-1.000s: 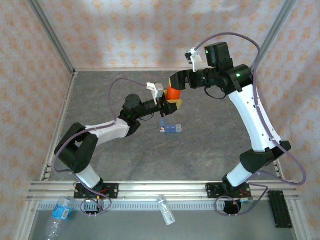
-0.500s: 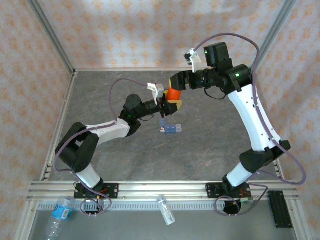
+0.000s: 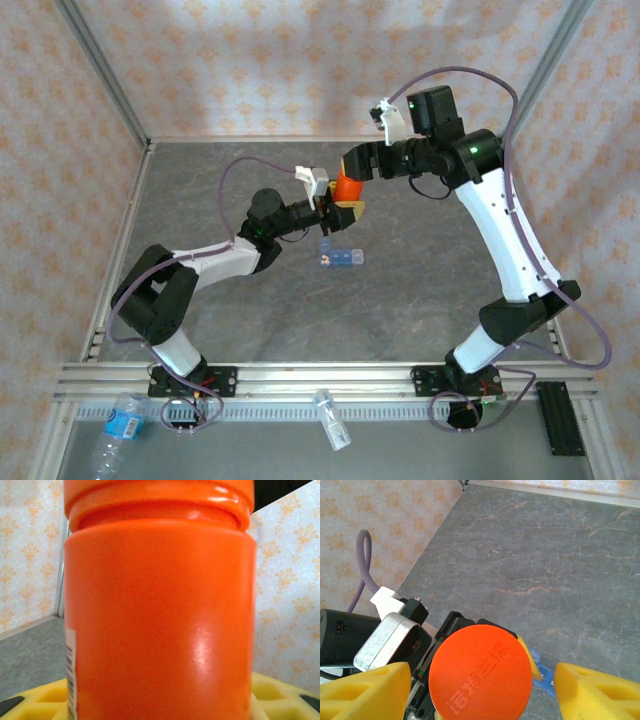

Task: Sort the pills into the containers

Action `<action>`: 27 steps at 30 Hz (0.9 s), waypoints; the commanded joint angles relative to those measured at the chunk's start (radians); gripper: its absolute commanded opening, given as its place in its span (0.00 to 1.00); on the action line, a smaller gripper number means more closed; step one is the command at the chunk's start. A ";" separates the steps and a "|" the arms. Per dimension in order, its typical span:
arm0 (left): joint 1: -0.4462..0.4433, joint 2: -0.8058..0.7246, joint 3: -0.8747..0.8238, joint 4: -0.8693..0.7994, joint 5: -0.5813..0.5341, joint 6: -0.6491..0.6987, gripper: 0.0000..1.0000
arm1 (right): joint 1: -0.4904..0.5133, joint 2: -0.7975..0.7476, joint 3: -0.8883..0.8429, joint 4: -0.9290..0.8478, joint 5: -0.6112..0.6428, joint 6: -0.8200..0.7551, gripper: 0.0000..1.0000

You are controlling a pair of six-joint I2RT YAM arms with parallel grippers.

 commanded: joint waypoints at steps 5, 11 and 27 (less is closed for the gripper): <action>0.007 -0.008 0.043 0.039 0.028 0.000 0.00 | 0.004 0.016 -0.003 -0.025 -0.021 -0.014 0.71; 0.006 -0.004 0.048 0.036 0.030 0.003 0.00 | 0.005 0.021 -0.003 -0.031 -0.027 -0.018 0.64; 0.007 -0.019 0.077 -0.055 -0.035 0.072 0.00 | 0.062 -0.010 -0.181 0.094 0.098 0.151 0.43</action>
